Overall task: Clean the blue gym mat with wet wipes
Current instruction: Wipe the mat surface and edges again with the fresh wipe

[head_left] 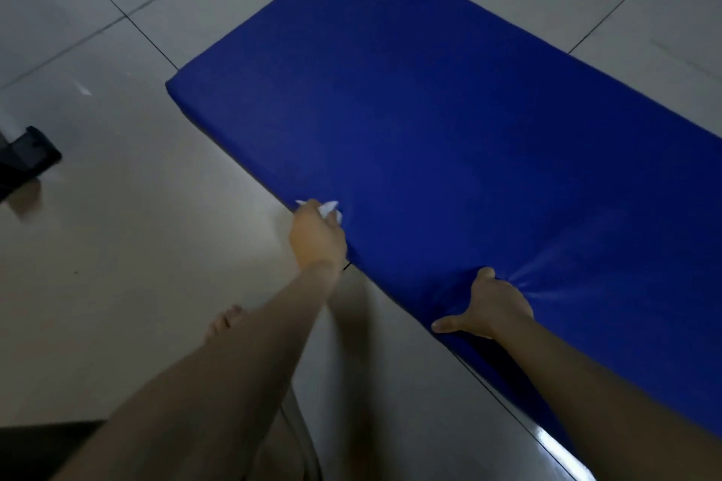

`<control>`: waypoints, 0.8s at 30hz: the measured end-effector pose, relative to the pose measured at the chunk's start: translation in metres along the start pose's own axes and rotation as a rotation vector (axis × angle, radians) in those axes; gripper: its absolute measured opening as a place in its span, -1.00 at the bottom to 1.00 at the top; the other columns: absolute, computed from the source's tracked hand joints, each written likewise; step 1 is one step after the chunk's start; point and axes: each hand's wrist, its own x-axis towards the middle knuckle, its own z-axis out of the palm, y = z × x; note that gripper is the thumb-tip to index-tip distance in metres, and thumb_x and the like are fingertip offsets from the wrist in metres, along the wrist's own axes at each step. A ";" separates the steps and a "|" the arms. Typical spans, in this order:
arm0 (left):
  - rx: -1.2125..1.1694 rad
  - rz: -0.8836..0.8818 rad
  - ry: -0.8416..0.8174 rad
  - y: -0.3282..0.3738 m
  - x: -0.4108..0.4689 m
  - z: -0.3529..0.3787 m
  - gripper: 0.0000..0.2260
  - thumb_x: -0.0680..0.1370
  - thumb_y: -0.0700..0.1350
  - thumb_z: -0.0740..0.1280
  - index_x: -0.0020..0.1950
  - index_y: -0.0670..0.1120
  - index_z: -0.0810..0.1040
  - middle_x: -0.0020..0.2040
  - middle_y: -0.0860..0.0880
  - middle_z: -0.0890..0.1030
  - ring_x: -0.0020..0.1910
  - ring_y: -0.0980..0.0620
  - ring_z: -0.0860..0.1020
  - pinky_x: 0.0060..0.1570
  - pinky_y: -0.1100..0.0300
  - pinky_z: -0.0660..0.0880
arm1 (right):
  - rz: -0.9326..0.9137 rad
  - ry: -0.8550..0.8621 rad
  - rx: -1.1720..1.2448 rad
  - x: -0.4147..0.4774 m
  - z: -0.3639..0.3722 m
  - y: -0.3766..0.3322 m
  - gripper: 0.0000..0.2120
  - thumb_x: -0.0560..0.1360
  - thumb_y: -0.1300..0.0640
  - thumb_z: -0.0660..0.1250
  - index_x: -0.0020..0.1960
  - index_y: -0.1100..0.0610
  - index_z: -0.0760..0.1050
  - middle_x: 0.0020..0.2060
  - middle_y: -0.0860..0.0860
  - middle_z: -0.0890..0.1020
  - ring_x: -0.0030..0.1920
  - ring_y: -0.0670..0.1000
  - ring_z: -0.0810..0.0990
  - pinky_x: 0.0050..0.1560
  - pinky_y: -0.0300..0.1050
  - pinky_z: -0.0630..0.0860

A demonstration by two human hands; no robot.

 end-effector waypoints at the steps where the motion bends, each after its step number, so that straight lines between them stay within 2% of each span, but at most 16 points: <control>1: 0.016 0.036 -0.038 -0.002 -0.022 0.008 -0.90 0.63 -0.05 0.36 0.10 -0.04 0.57 0.04 0.02 0.61 -0.08 0.13 0.53 0.03 0.24 0.44 | 0.001 -0.003 -0.004 0.000 -0.001 -0.001 0.21 0.05 -0.49 0.56 0.38 0.21 0.14 0.18 0.11 0.53 0.17 0.11 0.56 0.05 0.04 0.62; 3: 0.059 0.165 -0.183 -0.004 -0.068 0.022 -0.88 0.63 -0.01 0.33 0.15 0.03 0.53 -0.03 0.15 0.53 -0.15 0.25 0.48 0.00 0.25 0.52 | 0.007 0.000 -0.011 0.001 -0.002 -0.001 0.23 0.06 -0.48 0.56 0.40 0.23 0.14 0.19 0.13 0.54 0.19 0.12 0.56 0.08 0.05 0.61; 4: 0.118 0.270 -0.267 -0.005 -0.089 0.028 -0.88 0.64 0.01 0.30 0.16 0.05 0.50 -0.02 0.16 0.51 -0.12 0.24 0.50 -0.01 0.23 0.55 | 0.009 0.002 -0.013 0.001 -0.002 -0.001 0.24 0.06 -0.48 0.56 0.41 0.23 0.12 0.21 0.13 0.53 0.21 0.13 0.55 0.09 0.06 0.61; 6: 0.262 0.525 -0.369 -0.010 -0.103 0.034 -0.84 0.65 0.03 0.24 0.19 0.02 0.47 0.07 0.06 0.52 -0.01 0.13 0.52 0.00 0.19 0.54 | 0.013 0.002 -0.012 0.000 -0.003 -0.001 0.25 0.07 -0.47 0.56 0.43 0.23 0.11 0.22 0.14 0.53 0.23 0.14 0.55 0.10 0.06 0.61; 8: 0.359 0.672 -0.389 -0.015 -0.077 0.026 -0.80 0.66 0.02 0.21 0.24 0.00 0.45 0.17 -0.01 0.51 0.05 0.06 0.52 0.04 0.15 0.50 | 0.009 0.002 -0.015 0.000 -0.002 -0.001 0.21 0.08 -0.48 0.56 0.40 0.22 0.13 0.18 0.12 0.55 0.19 0.12 0.56 0.07 0.06 0.62; 10: 0.424 0.645 -0.313 -0.019 -0.028 0.011 -0.77 0.67 -0.02 0.20 0.30 -0.03 0.46 0.23 -0.06 0.51 0.10 0.02 0.54 0.12 0.11 0.50 | 0.002 -0.005 -0.015 -0.001 -0.002 -0.001 0.18 0.07 -0.49 0.55 0.36 0.21 0.15 0.14 0.10 0.55 0.15 0.11 0.57 0.05 0.05 0.63; 12: 0.465 0.503 -0.203 -0.022 0.026 -0.011 -0.75 0.67 -0.04 0.23 0.33 -0.07 0.45 0.27 -0.12 0.49 0.13 -0.05 0.55 0.17 0.03 0.54 | 0.004 -0.013 -0.002 -0.001 -0.002 -0.001 0.19 0.06 -0.49 0.56 0.37 0.20 0.15 0.14 0.10 0.54 0.15 0.10 0.57 0.03 0.03 0.62; 15: 0.472 0.381 -0.110 -0.022 0.066 -0.028 -0.75 0.67 0.00 0.25 0.24 -0.15 0.47 0.20 -0.18 0.50 0.09 -0.16 0.55 0.08 -0.03 0.53 | 0.001 -0.003 0.003 -0.002 -0.003 -0.001 0.21 0.06 -0.48 0.56 0.39 0.22 0.15 0.18 0.10 0.54 0.18 0.11 0.56 0.00 -0.01 0.60; 18: 0.374 0.292 -0.070 -0.015 0.038 -0.016 -0.73 0.69 0.01 0.20 0.22 -0.17 0.50 0.18 -0.20 0.55 0.09 -0.15 0.55 0.10 -0.03 0.51 | 0.002 -0.001 -0.002 -0.002 -0.002 -0.001 0.21 0.06 -0.48 0.56 0.39 0.22 0.15 0.18 0.10 0.54 0.17 0.10 0.56 -0.05 -0.03 0.58; 20: 0.284 0.256 -0.062 -0.014 -0.002 -0.003 -0.73 0.70 0.02 0.18 0.21 -0.14 0.52 0.13 -0.14 0.57 0.07 -0.08 0.55 0.09 0.05 0.48 | 0.007 -0.002 -0.008 -0.002 -0.004 -0.002 0.19 0.06 -0.49 0.56 0.36 0.21 0.16 0.10 0.07 0.53 0.07 0.07 0.56 -0.13 -0.06 0.54; 22: 0.208 0.286 -0.129 -0.015 -0.048 0.007 -0.76 0.71 0.05 0.15 0.20 -0.06 0.51 0.07 0.00 0.55 0.03 0.05 0.52 0.07 0.17 0.44 | 0.016 -0.010 -0.017 -0.002 -0.005 -0.004 0.19 0.05 -0.49 0.56 0.36 0.21 0.16 0.06 0.06 0.53 0.03 0.07 0.55 -0.19 -0.07 0.50; 24: 0.194 0.406 -0.221 -0.015 -0.087 0.015 -0.76 0.70 0.05 0.14 0.25 -0.01 0.49 0.11 0.04 0.53 0.05 0.12 0.49 0.09 0.22 0.46 | 0.028 -0.024 -0.025 -0.001 -0.005 -0.005 0.24 0.06 -0.49 0.56 0.42 0.23 0.13 0.15 0.09 0.55 0.13 0.10 0.58 -0.18 -0.07 0.50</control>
